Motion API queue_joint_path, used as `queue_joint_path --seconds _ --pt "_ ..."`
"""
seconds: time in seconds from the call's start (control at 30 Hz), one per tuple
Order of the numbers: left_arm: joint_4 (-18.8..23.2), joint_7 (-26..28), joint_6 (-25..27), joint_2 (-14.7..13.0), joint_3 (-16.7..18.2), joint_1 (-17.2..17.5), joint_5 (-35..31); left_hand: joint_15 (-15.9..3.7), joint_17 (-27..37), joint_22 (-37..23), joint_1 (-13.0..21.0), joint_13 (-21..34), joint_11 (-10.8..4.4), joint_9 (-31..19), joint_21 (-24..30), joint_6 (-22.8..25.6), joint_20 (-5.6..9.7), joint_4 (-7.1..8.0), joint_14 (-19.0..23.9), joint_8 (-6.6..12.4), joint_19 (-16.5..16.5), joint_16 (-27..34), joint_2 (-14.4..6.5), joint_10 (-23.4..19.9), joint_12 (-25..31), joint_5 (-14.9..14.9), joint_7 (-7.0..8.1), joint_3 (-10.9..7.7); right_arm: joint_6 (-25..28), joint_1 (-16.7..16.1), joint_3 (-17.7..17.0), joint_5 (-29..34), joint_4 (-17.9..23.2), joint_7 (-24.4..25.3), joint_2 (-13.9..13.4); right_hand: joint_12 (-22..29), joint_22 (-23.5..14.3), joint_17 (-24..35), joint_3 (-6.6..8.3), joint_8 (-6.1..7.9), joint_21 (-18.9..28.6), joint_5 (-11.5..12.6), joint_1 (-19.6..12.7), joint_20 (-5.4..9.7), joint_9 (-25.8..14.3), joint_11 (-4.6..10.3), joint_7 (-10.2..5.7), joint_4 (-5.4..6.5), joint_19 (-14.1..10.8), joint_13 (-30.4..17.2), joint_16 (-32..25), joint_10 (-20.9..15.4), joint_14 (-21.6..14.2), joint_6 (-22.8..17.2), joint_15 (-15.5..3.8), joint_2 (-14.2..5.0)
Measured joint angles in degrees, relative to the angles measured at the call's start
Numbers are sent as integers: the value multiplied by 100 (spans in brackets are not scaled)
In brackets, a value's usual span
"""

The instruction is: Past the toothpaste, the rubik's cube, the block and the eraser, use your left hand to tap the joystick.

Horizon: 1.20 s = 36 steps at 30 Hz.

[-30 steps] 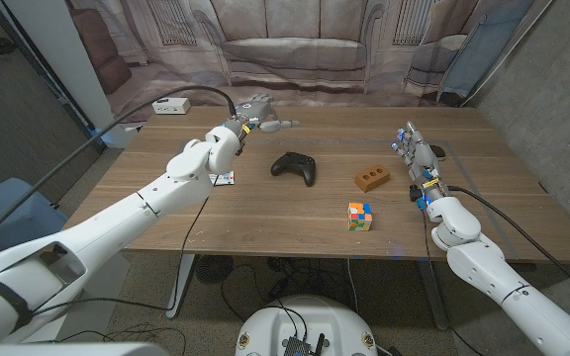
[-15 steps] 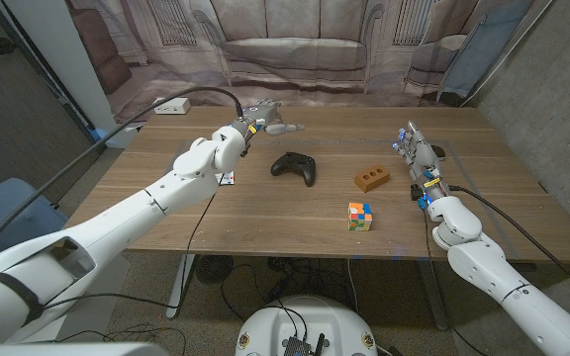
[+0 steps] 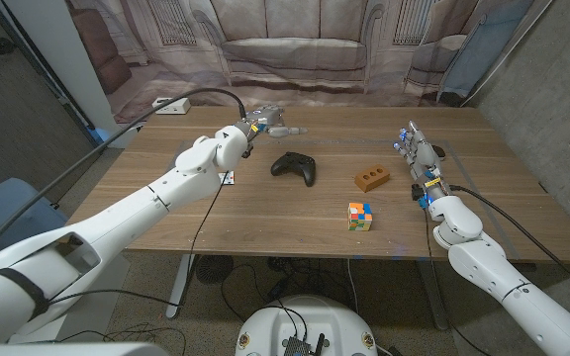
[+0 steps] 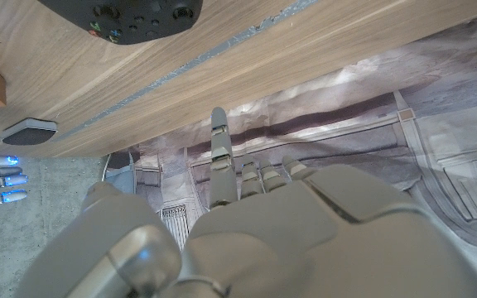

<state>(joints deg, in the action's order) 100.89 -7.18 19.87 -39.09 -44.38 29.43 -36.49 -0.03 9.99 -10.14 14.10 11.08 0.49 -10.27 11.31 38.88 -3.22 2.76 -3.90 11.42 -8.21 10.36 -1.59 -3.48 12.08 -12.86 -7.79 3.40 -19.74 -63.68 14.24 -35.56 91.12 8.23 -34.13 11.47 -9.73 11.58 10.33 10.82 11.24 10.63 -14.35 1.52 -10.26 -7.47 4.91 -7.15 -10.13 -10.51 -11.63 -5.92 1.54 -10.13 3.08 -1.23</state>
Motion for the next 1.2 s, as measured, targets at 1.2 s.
queue_joint_path --seconds 1.2 --pt "-263 -186 91 92 -293 -147 135 26 0 -13 1 -1 -82 0 0 227 -112 -15 -25 4 -71 0 0 0 0 -50 228 14 34 62 11 -27 -80 8 26 0 0 0 0 0 0 0 24 -32 0 0 -21 0 -31 0 0 0 21 -21 20 -23"
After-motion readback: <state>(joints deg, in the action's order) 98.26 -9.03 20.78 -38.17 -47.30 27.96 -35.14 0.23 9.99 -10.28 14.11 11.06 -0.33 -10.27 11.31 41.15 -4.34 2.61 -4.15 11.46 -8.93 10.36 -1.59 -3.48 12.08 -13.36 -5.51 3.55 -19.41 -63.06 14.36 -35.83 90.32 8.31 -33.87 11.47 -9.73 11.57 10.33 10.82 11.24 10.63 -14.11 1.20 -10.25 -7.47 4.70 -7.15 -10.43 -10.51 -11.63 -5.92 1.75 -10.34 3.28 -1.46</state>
